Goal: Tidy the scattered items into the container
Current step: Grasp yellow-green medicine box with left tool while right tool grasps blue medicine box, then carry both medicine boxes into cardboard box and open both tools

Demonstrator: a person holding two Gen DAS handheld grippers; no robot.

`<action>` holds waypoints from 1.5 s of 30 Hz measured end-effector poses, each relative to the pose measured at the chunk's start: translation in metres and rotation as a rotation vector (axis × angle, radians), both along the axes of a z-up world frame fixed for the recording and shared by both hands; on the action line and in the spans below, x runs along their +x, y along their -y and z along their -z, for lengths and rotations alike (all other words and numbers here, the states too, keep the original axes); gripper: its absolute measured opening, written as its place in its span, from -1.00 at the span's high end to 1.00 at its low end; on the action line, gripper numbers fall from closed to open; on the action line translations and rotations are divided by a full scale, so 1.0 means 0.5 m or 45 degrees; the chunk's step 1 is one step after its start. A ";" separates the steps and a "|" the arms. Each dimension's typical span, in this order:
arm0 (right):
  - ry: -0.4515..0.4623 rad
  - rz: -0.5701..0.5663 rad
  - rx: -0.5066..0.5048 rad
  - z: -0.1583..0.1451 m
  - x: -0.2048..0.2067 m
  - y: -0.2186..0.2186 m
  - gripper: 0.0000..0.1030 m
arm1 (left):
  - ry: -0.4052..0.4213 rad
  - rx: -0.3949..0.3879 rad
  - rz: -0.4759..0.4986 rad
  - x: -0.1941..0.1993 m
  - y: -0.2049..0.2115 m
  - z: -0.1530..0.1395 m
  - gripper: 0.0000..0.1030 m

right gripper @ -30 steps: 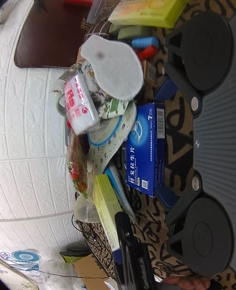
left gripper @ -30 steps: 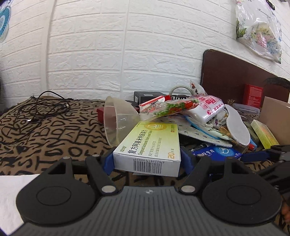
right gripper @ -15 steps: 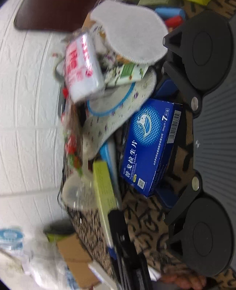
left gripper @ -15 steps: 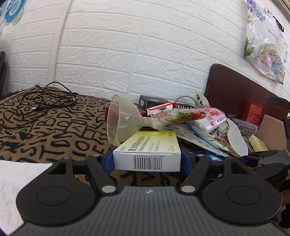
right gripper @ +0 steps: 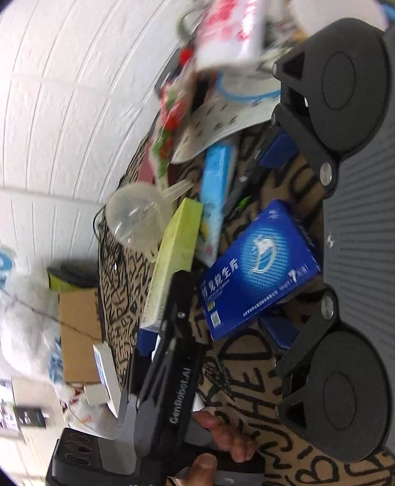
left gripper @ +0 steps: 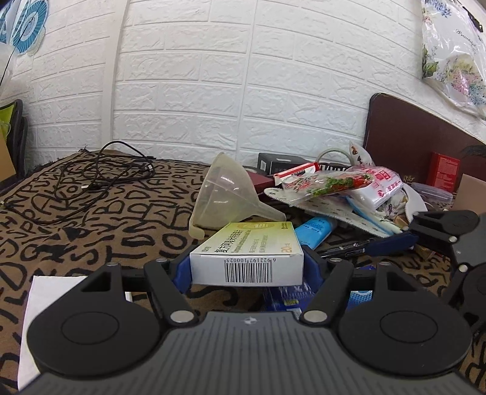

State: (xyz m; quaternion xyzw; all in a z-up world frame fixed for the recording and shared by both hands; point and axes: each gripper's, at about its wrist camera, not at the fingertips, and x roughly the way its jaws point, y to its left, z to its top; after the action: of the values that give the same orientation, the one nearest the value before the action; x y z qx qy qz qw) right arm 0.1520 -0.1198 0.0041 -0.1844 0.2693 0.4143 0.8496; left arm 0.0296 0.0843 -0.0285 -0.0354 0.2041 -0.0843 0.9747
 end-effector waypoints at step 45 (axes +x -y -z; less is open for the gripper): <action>0.166 0.362 0.048 -0.114 -0.155 0.135 0.69 | 0.156 0.159 0.068 -0.059 0.099 -0.116 -0.29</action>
State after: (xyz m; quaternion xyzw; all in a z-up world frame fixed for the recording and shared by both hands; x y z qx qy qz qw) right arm 0.0747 -0.1873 0.0609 -0.1551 0.2292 0.2819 0.9187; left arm 0.0001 0.0348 0.0296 0.0363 0.1500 -0.0992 0.9830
